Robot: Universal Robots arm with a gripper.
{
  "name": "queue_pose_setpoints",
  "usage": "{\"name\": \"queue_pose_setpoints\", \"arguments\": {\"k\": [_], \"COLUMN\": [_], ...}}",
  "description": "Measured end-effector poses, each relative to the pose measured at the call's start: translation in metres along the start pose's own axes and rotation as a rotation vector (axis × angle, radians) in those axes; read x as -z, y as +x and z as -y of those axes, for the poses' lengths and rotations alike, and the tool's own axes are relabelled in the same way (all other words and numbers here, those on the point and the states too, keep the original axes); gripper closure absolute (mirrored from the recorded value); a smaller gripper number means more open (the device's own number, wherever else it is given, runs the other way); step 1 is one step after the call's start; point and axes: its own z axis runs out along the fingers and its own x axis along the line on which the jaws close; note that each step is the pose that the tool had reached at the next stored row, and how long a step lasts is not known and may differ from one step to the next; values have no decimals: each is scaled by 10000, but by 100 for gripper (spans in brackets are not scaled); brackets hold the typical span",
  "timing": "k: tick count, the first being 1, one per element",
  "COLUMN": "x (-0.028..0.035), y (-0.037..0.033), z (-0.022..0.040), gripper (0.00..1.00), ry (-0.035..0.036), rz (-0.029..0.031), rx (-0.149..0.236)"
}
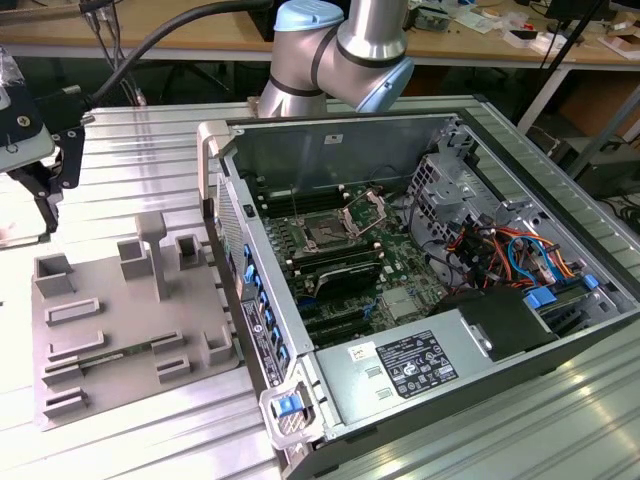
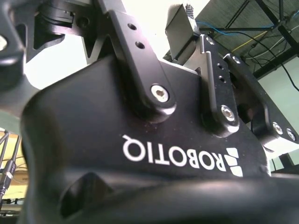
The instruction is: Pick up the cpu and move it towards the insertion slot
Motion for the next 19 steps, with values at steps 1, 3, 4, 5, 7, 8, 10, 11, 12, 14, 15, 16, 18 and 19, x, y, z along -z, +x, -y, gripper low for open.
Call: {"name": "queue_pose_setpoints", "arguments": {"k": [1,3,4,5,7,8,10,11,12,14,15,16,18,19], "x": [7,30,37,45,64,70,82,89,95,108,113,120,135,141], "y": [0,0,0,0,0,0,0,0,0,0,0,0,0,0], "z": [0,-1,-1,-1,-1,-1,-1,-1,-1,-2,-2,-2,-2,-2], "gripper": [47,47,47,47,47,47,47,47,47,47,47,47,47,47], "ry": [-1,-3,-4,-4,-7,-7,-9,-9,-9,-11,-11,-12,-14,-15], "rz": [0,1,0,0,0,0,1,0,0,1,1,0,0,2], "rx": [0,0,0,0,0,0,0,0,-1,-1,0,0,-1,-1]}}
